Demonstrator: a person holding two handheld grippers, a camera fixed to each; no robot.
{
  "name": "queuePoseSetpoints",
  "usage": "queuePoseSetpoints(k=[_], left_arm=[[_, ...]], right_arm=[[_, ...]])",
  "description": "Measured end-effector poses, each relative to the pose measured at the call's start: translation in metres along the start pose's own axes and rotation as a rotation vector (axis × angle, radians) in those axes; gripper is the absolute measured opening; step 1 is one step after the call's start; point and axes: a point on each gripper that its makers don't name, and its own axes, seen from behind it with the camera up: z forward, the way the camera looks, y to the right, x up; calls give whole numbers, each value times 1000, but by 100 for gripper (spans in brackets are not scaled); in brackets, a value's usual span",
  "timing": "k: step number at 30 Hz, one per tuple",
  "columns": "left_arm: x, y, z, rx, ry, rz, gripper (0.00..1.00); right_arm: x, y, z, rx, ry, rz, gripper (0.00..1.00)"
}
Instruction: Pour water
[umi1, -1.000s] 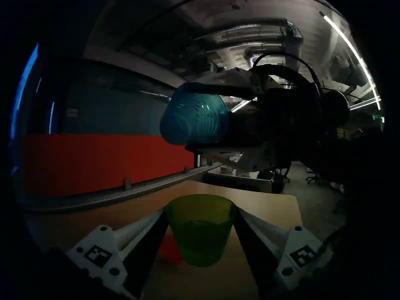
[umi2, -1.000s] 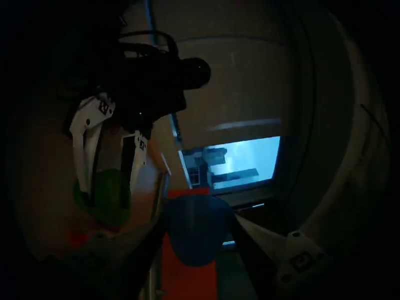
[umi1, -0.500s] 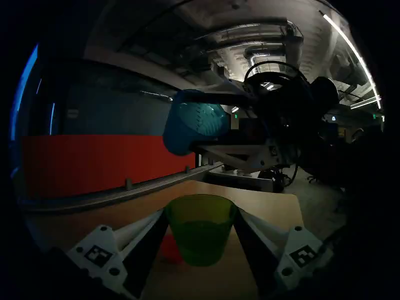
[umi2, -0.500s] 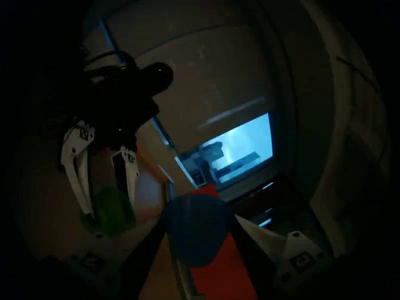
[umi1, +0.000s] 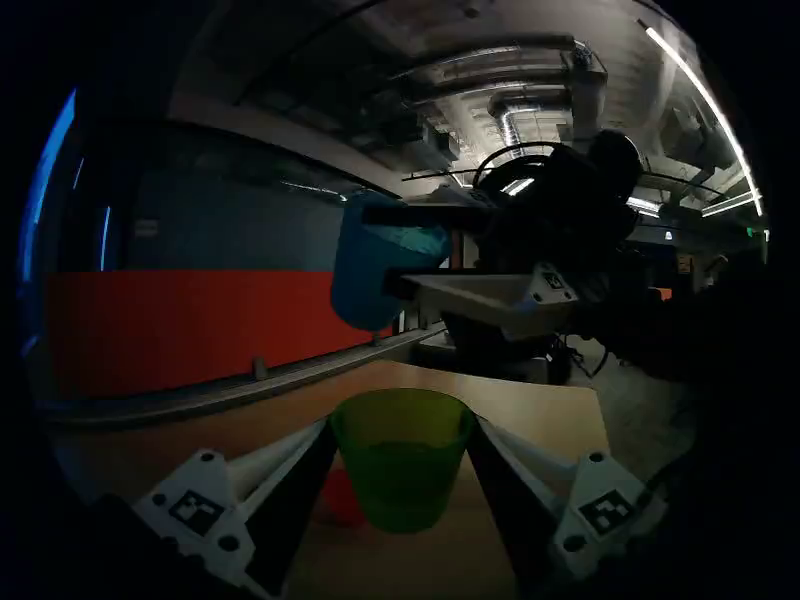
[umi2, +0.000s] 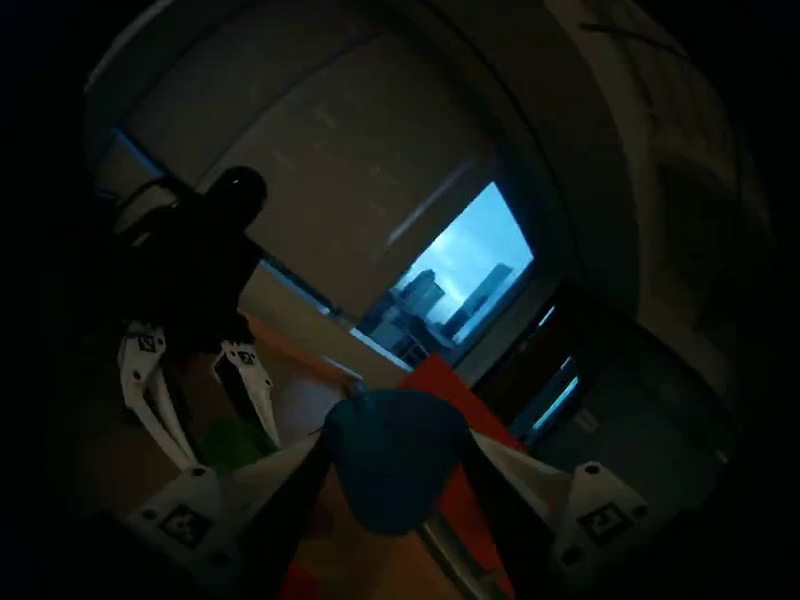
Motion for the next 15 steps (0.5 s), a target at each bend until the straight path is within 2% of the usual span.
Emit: queuePoseSetpoints(k=[11,15], left_arm=[[-1,0,0,1,-2,1,87],[0,0,-1,0,-3,2,87]], right_arm=[[-1,-11,1,30,6,307,90],[-1,-14,2,45,4,381,90]])
